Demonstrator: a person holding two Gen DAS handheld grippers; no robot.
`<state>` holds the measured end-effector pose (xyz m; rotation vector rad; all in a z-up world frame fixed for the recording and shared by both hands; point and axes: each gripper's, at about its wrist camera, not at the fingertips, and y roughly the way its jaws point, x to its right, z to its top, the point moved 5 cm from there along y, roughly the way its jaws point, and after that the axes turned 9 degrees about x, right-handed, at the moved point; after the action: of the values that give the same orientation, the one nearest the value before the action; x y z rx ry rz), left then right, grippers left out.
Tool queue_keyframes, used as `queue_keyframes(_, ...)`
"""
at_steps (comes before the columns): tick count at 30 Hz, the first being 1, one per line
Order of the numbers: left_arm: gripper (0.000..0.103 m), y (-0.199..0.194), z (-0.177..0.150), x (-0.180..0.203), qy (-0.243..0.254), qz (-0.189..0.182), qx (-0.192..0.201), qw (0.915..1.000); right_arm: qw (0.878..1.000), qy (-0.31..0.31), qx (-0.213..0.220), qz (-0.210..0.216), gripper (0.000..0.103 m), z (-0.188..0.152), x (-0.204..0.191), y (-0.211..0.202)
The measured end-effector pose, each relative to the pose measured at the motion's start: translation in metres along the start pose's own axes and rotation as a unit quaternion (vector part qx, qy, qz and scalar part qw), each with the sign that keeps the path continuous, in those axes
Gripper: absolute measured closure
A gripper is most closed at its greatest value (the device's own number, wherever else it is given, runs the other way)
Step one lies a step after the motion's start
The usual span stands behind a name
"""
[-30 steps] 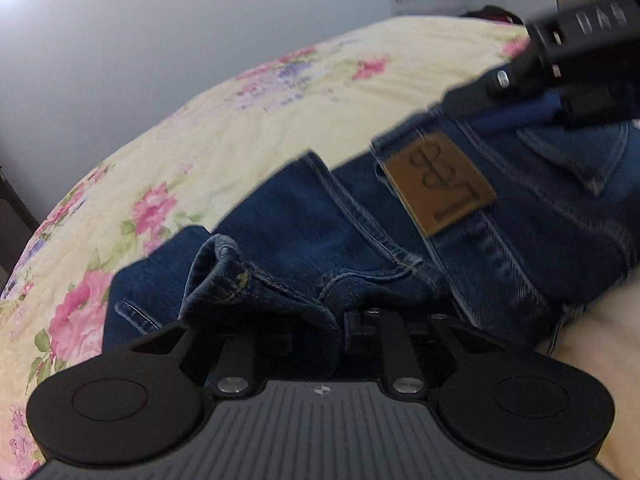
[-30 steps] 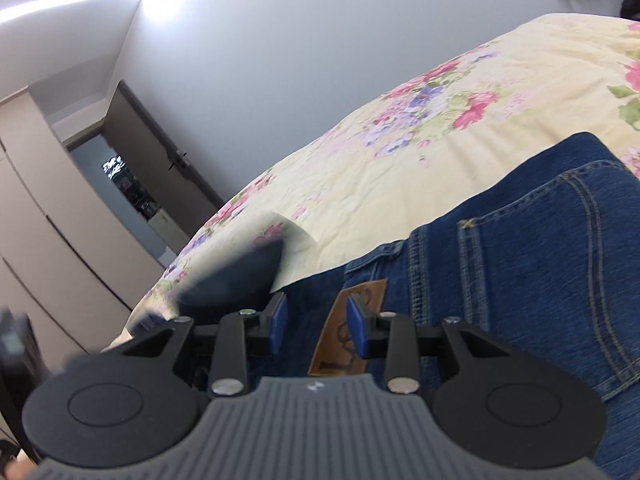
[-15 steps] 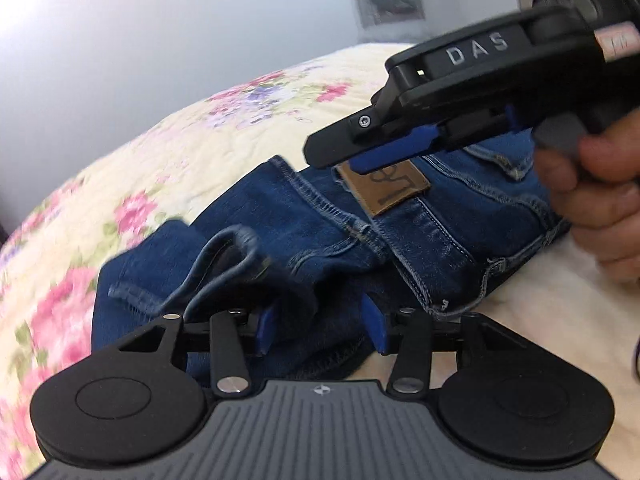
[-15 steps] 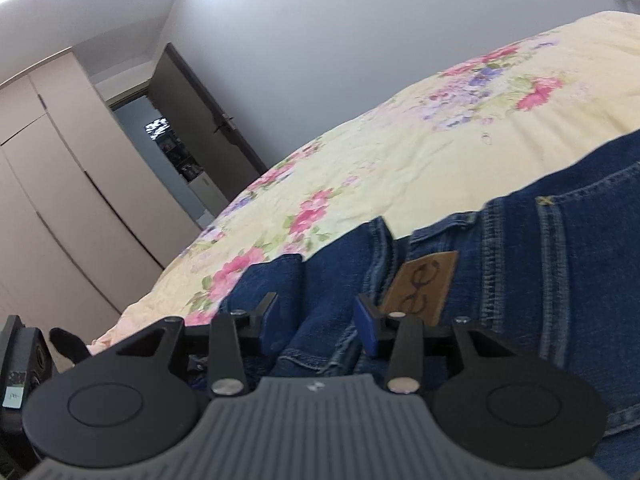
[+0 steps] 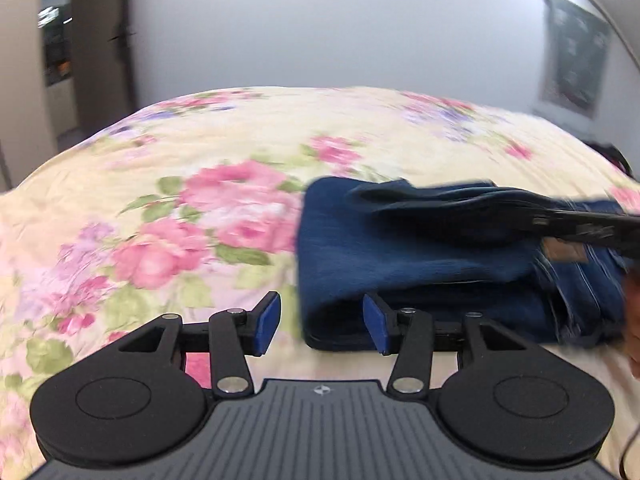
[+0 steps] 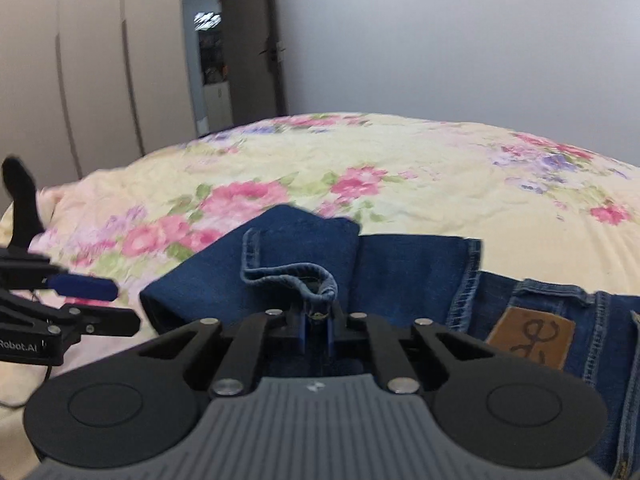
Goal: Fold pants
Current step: 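Fold the held hem over onto the waistband with the left tool, then release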
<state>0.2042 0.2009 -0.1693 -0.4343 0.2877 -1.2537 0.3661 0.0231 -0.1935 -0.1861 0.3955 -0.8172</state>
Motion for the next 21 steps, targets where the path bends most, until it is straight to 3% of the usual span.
queue_keyframes(1, 0.047, 0.002, 0.003, -0.004, -0.024, 0.006, 0.000, 0.9997, 0.997, 0.081, 0.001, -0.011, 0.099, 0.004, 0.021, -0.004)
queue_keyframes(2, 0.046, 0.005, 0.005, -0.007, -0.046, 0.011, -0.002, 0.9989, 0.985, 0.173, -0.006, -0.025, 0.095, 0.003, 0.046, -0.008)
queue_keyframes(3, 0.046, 0.006, 0.006, -0.011, -0.068, 0.017, -0.007, 0.9975, 0.965, 0.259, -0.016, -0.041, 0.090, -0.005, 0.069, -0.013)
queue_keyframes(4, 0.046, 0.008, 0.006, -0.012, -0.083, 0.022, -0.013, 0.9962, 0.952, 0.300, -0.028, -0.063, 0.085, -0.012, 0.086, -0.017)
queue_keyframes(5, 0.046, 0.010, 0.007, -0.013, -0.095, 0.023, -0.017, 0.9951, 0.950, 0.297, -0.035, -0.085, 0.085, -0.015, 0.095, -0.021)
queue_keyframes(8, 0.045, 0.009, 0.004, -0.013, -0.110, 0.016, -0.021, 0.9935, 0.969, 0.223, -0.008, -0.109, 0.085, -0.001, 0.097, -0.033)
queue_keyframes(10, 0.043, 0.010, -0.002, -0.011, -0.110, 0.012, -0.025, 0.9935, 0.978, 0.191, 0.015, -0.080, 0.080, 0.013, 0.087, -0.032)
queue_keyframes(11, 0.042, 0.010, -0.003, -0.012, -0.113, 0.007, -0.026, 0.9932, 0.984, 0.165, 0.017, -0.066, 0.069, 0.016, 0.080, -0.027)
queue_keyframes(14, 0.040, 0.013, -0.006, -0.014, -0.111, -0.009, -0.029, 0.9934, 0.992, 0.125, -0.001, -0.018, 0.069, 0.008, 0.067, -0.003)
queue_keyframes(17, 0.037, 0.014, -0.008, -0.002, -0.020, 0.005, -0.031, 0.9993, 0.986, 0.155, -0.061, -0.029, 0.069, -0.016, 0.072, 0.016)
queue_keyframes(19, 0.037, 0.019, -0.014, 0.009, 0.040, 0.004, -0.038, 0.9985, 0.987, 0.145, -0.066, -0.028, 0.069, -0.017, 0.071, 0.017)
queue_keyframes(21, 0.037, 0.026, -0.017, 0.018, 0.068, -0.006, -0.041, 0.9968, 0.986, 0.145, -0.074, -0.027, 0.069, -0.015, 0.072, 0.019)
